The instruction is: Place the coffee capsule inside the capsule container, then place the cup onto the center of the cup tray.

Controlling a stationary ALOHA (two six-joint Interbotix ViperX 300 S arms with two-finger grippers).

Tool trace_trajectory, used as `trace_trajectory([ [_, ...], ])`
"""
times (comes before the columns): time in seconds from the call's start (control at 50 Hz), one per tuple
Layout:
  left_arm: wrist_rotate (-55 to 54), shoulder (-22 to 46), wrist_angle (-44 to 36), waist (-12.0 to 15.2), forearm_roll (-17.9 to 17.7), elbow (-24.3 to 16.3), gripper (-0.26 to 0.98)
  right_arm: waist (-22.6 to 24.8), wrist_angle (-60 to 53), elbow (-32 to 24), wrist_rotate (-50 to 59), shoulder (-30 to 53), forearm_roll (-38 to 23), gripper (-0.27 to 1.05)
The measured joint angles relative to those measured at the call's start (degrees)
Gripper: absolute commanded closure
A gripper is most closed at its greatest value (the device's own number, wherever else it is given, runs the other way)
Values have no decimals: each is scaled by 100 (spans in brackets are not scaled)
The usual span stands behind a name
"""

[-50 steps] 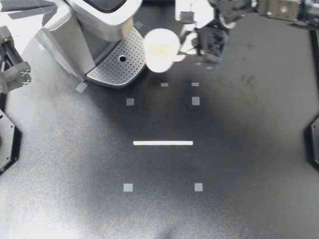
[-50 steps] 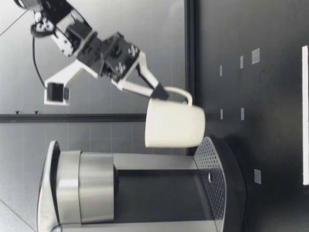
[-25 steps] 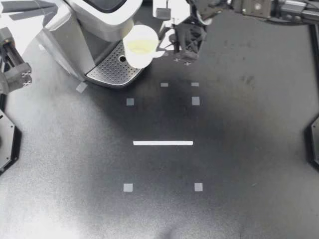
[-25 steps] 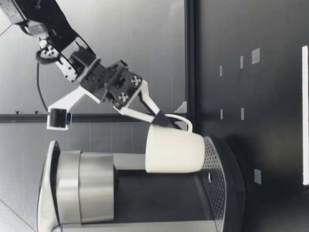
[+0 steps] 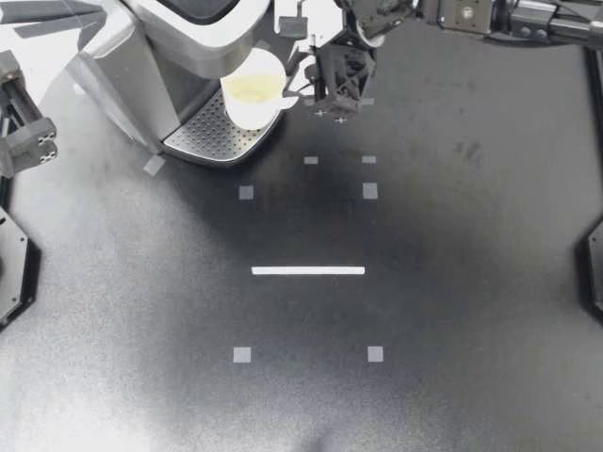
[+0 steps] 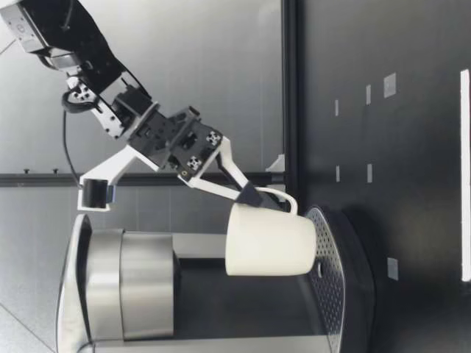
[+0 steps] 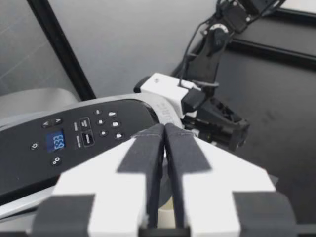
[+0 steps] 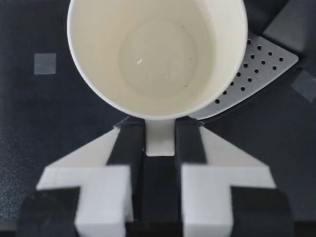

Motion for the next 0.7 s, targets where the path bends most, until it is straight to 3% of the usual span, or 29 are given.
trace_trajectory([
  [0.7, -9, 0, 0, 0, 0, 18, 59, 62, -9, -220, 0, 202, 0, 62],
])
